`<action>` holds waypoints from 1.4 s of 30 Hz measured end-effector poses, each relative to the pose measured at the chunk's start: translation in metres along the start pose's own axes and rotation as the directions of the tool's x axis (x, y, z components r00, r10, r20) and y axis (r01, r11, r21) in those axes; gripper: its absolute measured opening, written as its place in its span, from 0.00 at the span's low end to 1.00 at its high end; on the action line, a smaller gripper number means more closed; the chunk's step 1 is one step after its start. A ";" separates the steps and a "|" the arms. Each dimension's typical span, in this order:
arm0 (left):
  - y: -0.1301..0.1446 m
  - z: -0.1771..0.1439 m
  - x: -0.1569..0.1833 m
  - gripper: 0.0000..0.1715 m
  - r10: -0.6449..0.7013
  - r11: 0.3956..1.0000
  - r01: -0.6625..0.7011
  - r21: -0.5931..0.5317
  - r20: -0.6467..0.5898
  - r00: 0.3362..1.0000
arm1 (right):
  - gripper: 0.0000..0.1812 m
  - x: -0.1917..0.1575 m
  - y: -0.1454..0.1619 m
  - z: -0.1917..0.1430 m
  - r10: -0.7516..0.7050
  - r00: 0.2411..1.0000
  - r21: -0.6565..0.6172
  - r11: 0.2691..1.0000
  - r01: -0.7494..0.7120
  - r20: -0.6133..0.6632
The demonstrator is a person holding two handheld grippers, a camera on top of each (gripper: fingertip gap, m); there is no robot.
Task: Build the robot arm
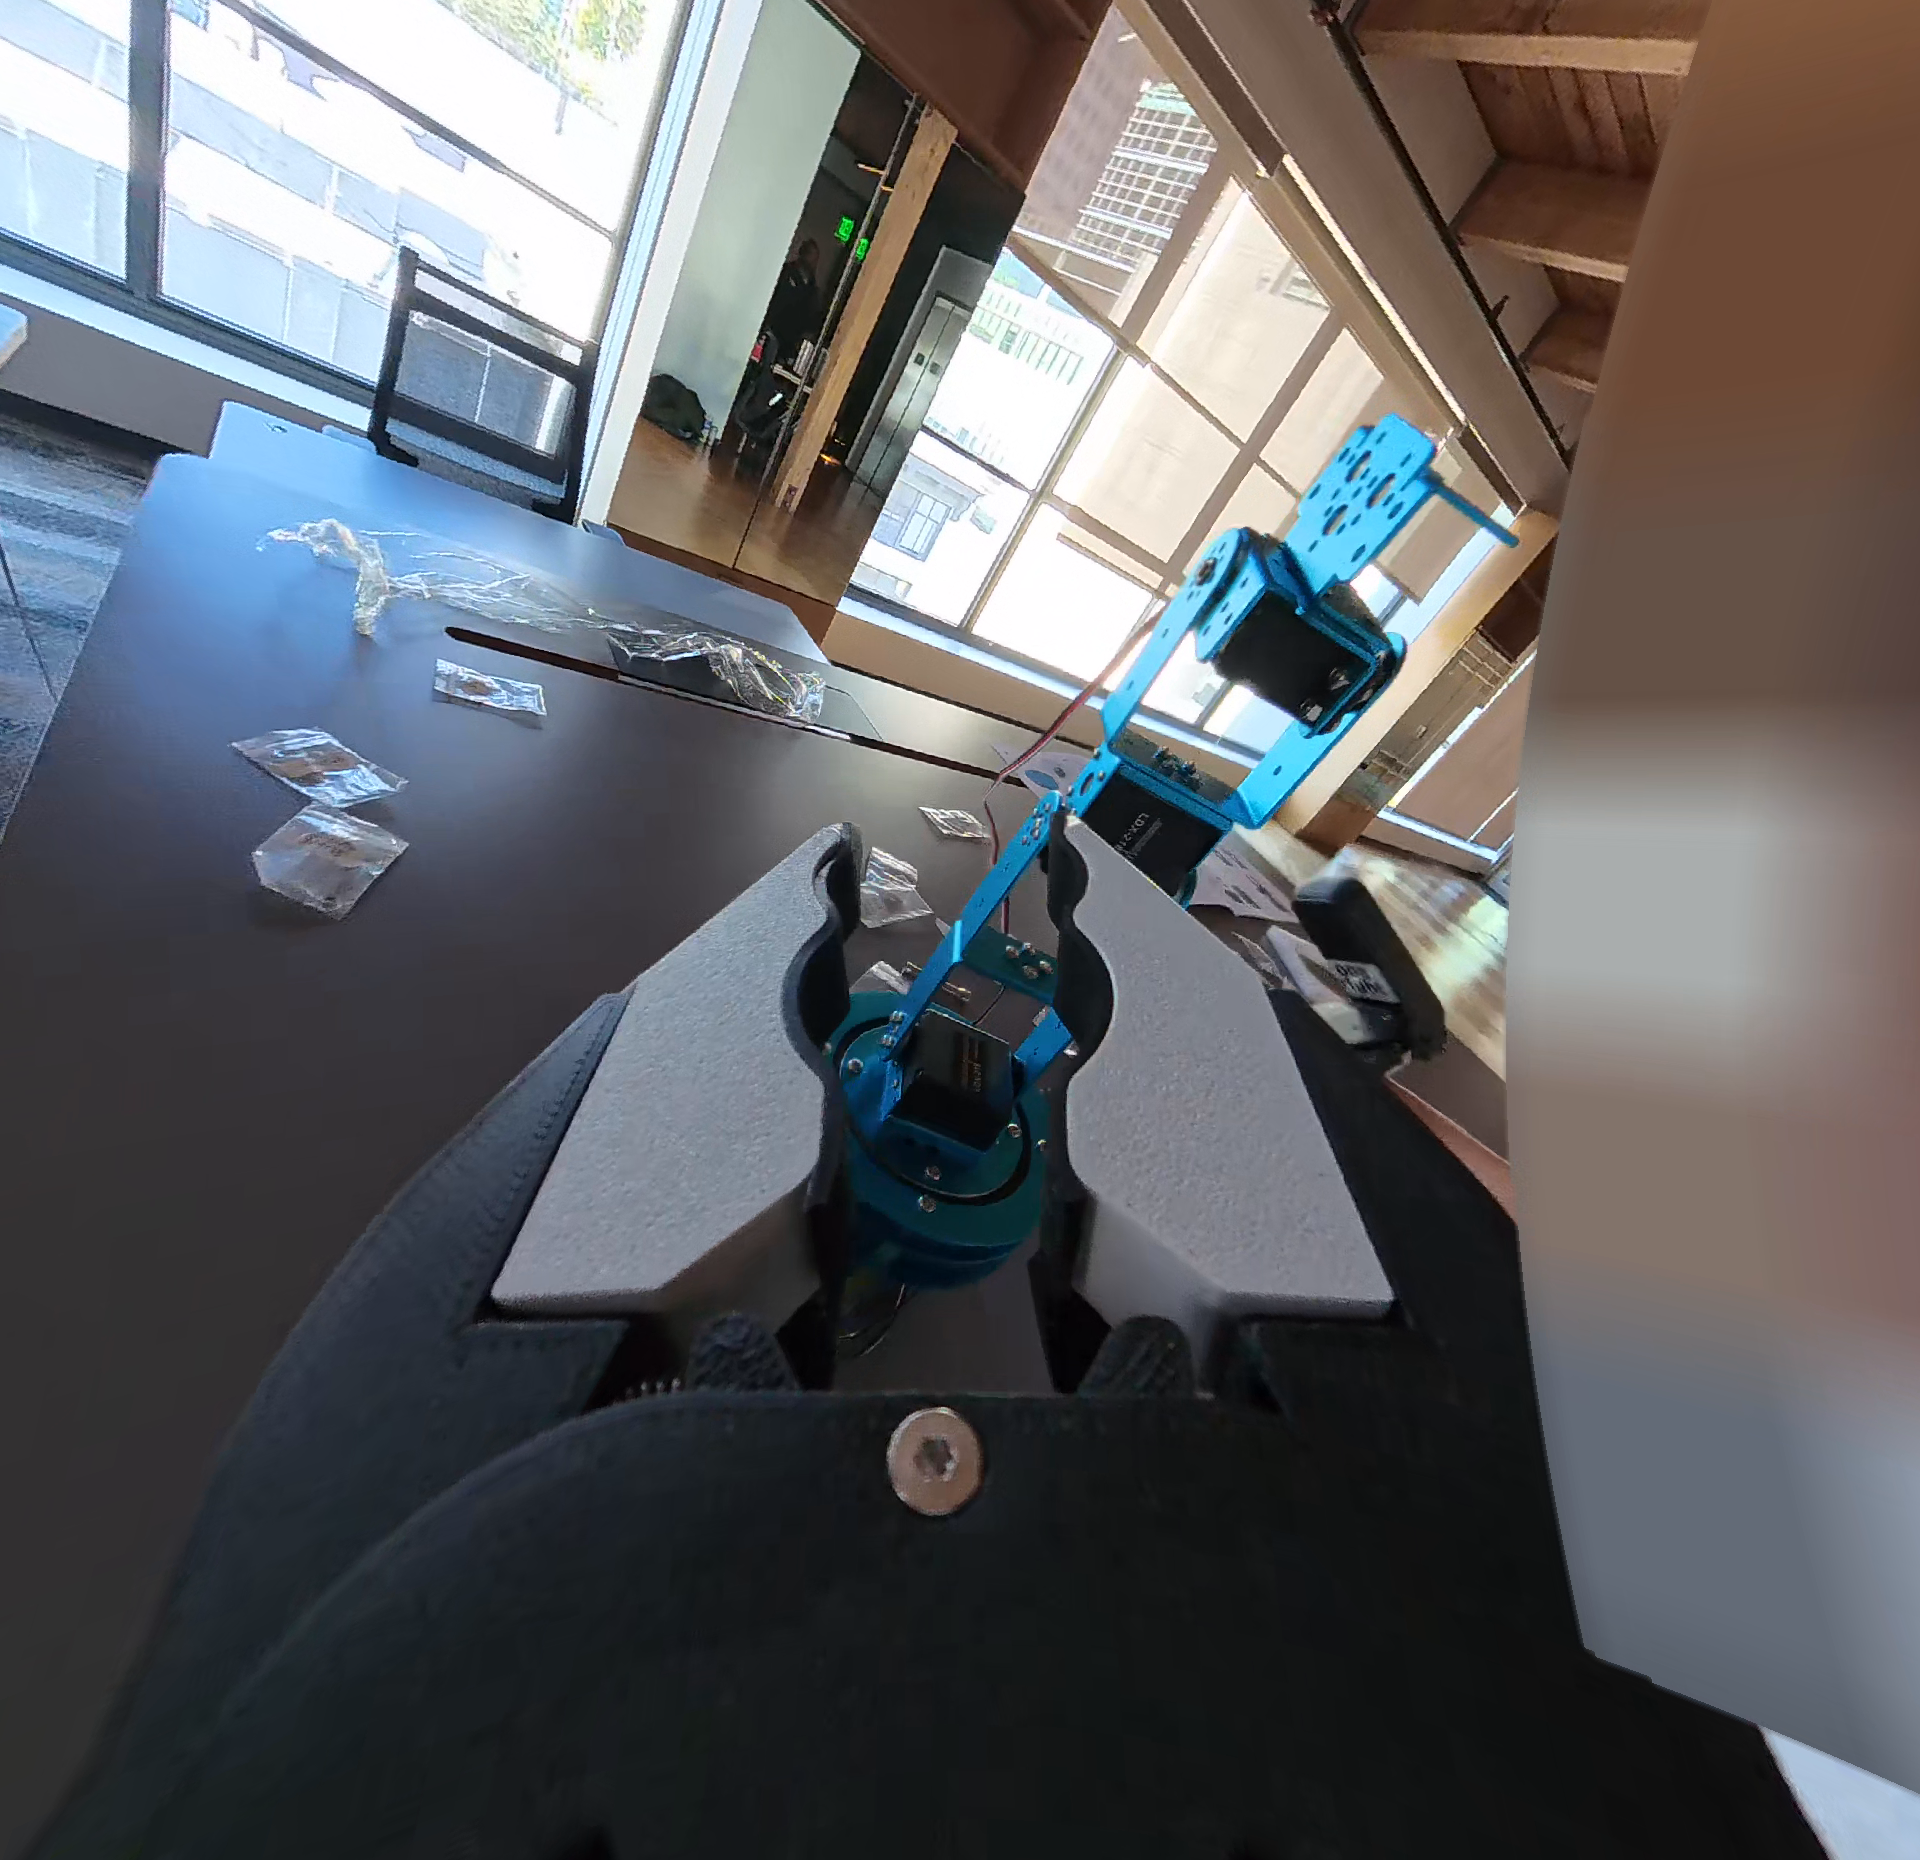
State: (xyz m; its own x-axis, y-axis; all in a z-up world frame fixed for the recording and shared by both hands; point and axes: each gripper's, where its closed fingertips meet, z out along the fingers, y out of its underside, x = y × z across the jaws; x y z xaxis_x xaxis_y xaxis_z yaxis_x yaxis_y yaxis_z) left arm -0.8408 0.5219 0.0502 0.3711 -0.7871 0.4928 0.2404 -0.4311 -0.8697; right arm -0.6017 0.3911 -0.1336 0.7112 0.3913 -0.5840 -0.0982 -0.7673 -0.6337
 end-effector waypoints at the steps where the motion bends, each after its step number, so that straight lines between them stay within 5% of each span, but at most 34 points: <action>1: 0.000 -0.002 -0.002 0.20 -0.008 1.000 0.008 0.002 -0.001 1.000 | 0.09 -0.012 -0.003 -0.004 0.073 0.996 0.056 0.996 -0.076 0.047; 4: -0.002 -0.005 -0.009 0.20 -0.022 1.000 0.022 0.009 -0.007 1.000 | 0.09 -0.040 -0.012 -0.009 0.170 0.978 0.154 0.970 -0.188 0.124; 8: -0.004 -0.006 -0.015 0.19 -0.035 0.999 0.035 0.010 -0.028 0.999 | 0.09 -0.061 -0.013 0.001 0.104 0.994 0.115 0.987 -0.108 0.042; 20: 0.001 -0.025 -0.023 0.19 -0.060 0.998 0.061 0.030 -0.035 0.998 | 0.09 -0.059 -0.017 0.013 0.057 0.989 -0.007 0.998 -0.058 -0.140; 33: 0.008 -0.027 -0.025 0.19 -0.084 0.996 0.084 -0.012 -0.108 0.991 | 0.09 -0.077 -0.024 -0.007 0.029 0.982 0.057 0.998 -0.018 -0.186; 42: 0.092 -0.004 0.038 0.15 -0.004 0.950 -0.128 -0.286 -0.420 0.907 | 0.09 -0.105 -0.018 -0.027 0.050 0.993 0.139 0.990 -0.035 -0.105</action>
State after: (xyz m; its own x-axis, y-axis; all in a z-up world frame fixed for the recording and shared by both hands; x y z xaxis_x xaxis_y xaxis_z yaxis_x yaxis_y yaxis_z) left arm -0.8085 0.4504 -0.0114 -0.0413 -0.8979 0.4383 -0.0757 -0.4346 -0.8974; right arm -0.6559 0.3502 -0.0477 0.7743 0.2970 -0.5588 -0.2194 -0.7023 -0.6772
